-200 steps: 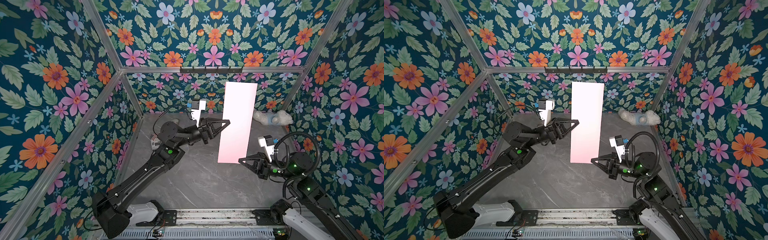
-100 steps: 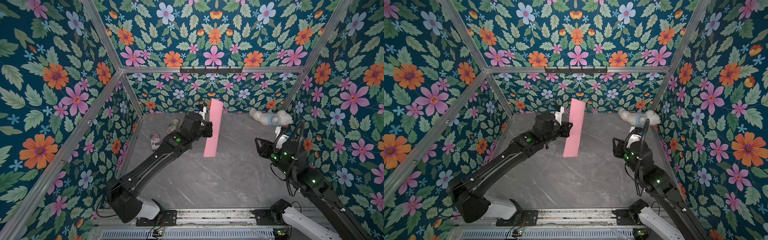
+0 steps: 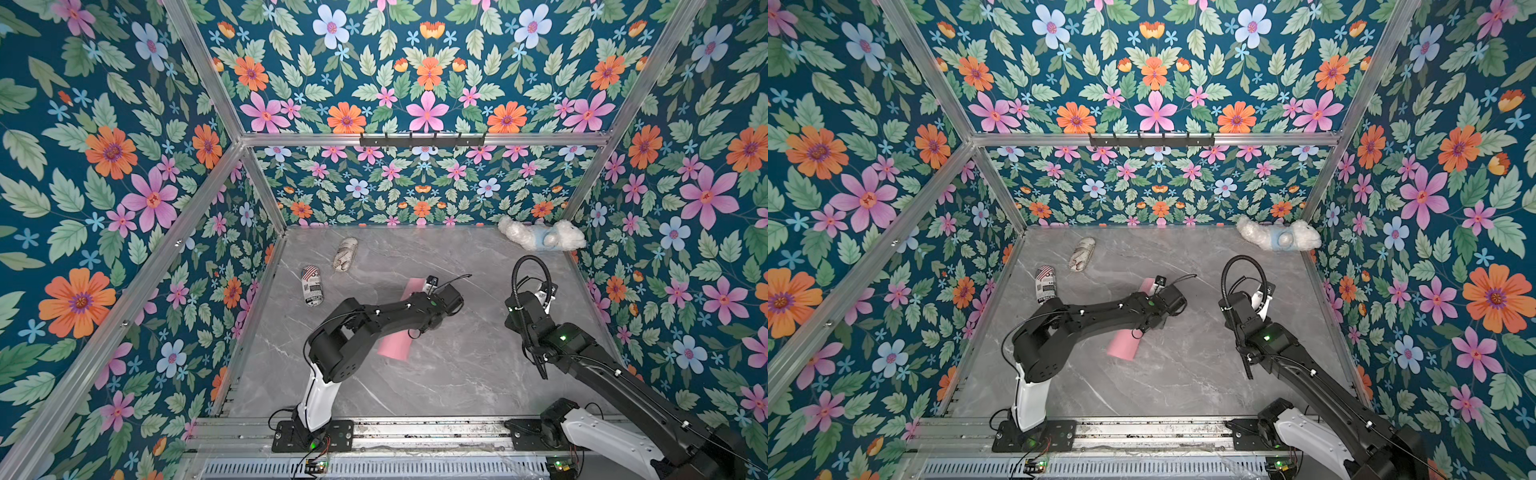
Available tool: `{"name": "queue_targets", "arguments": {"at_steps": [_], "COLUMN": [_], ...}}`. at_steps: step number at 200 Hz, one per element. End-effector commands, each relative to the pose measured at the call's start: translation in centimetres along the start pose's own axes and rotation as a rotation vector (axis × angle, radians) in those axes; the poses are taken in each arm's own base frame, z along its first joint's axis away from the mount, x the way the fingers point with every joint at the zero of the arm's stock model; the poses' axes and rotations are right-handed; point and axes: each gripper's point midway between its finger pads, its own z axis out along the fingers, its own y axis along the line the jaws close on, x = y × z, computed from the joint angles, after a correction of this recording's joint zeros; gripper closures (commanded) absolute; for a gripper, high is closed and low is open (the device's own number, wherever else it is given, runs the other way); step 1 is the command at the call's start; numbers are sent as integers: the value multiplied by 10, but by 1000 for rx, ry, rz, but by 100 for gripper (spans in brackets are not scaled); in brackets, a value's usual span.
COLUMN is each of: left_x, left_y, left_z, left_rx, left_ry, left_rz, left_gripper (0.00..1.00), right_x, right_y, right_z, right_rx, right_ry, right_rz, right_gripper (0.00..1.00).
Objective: Fold the rectangular paper in half along the long edge
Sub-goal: Place the paper at the center of the board.
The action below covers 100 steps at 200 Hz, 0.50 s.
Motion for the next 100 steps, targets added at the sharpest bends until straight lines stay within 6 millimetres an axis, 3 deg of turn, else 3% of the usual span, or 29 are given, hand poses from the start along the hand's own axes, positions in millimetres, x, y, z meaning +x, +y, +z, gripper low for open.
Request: {"name": "queue_targets", "arguments": {"at_steps": [1, 17, 25, 27, 29, 30, 32, 53, 72, 89, 100], "left_x": [-7, -6, -8, -9, -10, -10, -11, -31, -49, -65, -72], "left_y": [-20, -31, -32, -32, -32, -32, -31, -15, 13, 62, 107], "left_z": [8, 8, 4, 3, 1, 1, -1, -34, -75, -111, -125], "left_rx": [16, 64, 91, 100, 106, 108, 113, 174, 233, 211, 149], "left_ry": [-54, -62, -81, -84, -90, -92, -98, -204, -341, -459, -513], "left_rz": [-59, -81, -101, -105, -108, -108, -110, -153, -190, -259, -335], "left_gripper": [81, 55, 47, 37, 14, 7, 2, 0, 0, 0, 0], "right_x": [-12, -12, -15, -15, -16, -16, -17, -30, -42, -53, -57], "right_y": [-2, 1, 3, 4, 5, 5, 6, 8, 9, 7, 5], "right_z": [6, 10, 11, 12, 12, 12, 12, 12, 13, 12, 12], "right_rx": [48, 49, 39, 35, 33, 33, 29, 32, 21, 10, -4], "right_ry": [-77, -87, -103, -104, -108, -109, -113, -191, -294, -402, -481], "right_rz": [17, 8, -1, -5, -8, -10, -14, -26, -71, -73, -82], "right_gripper": [1, 1, 1, 1, 1, 1, 1, 1, 1, 1, 1]}}
